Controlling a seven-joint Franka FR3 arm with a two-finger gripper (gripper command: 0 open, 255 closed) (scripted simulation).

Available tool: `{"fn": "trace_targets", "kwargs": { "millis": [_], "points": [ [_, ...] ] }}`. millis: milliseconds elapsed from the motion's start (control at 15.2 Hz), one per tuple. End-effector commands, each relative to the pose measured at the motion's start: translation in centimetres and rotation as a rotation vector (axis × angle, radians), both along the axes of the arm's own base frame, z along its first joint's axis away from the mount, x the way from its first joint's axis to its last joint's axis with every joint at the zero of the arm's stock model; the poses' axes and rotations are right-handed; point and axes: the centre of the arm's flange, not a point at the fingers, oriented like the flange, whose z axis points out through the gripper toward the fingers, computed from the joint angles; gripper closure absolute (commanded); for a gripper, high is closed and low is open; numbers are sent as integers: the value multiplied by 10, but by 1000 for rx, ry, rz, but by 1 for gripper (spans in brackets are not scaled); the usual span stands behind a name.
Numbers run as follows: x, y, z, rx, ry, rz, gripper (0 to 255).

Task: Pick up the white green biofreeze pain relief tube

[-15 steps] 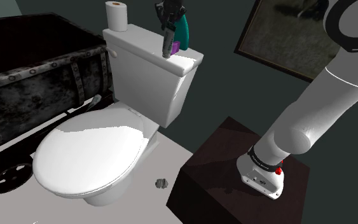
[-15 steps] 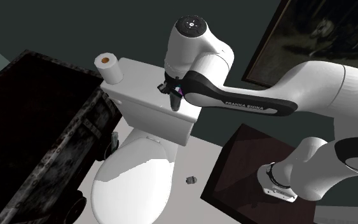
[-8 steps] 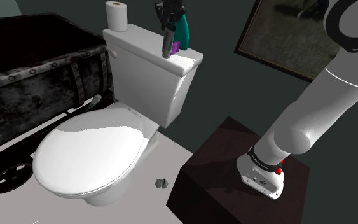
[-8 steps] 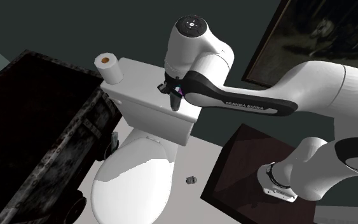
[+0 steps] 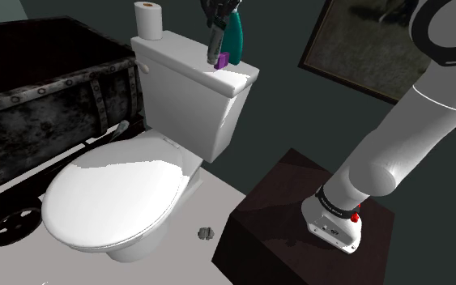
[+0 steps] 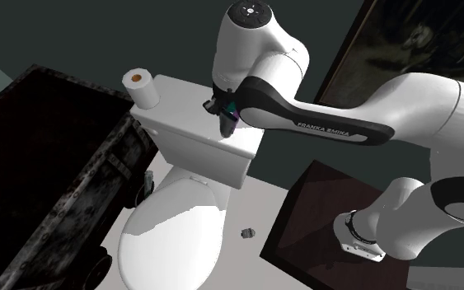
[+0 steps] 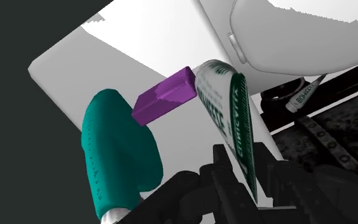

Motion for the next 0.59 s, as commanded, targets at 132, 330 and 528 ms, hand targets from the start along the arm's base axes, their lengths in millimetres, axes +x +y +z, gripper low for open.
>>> {"fn": "trace_targets", "kwargs": {
  "millis": [132, 330, 528],
  "points": [
    [0, 0, 22, 0, 0, 0, 255],
    [0, 0, 38, 0, 0, 0, 255],
    [0, 0, 44, 0, 0, 0, 255]
  ]
}}
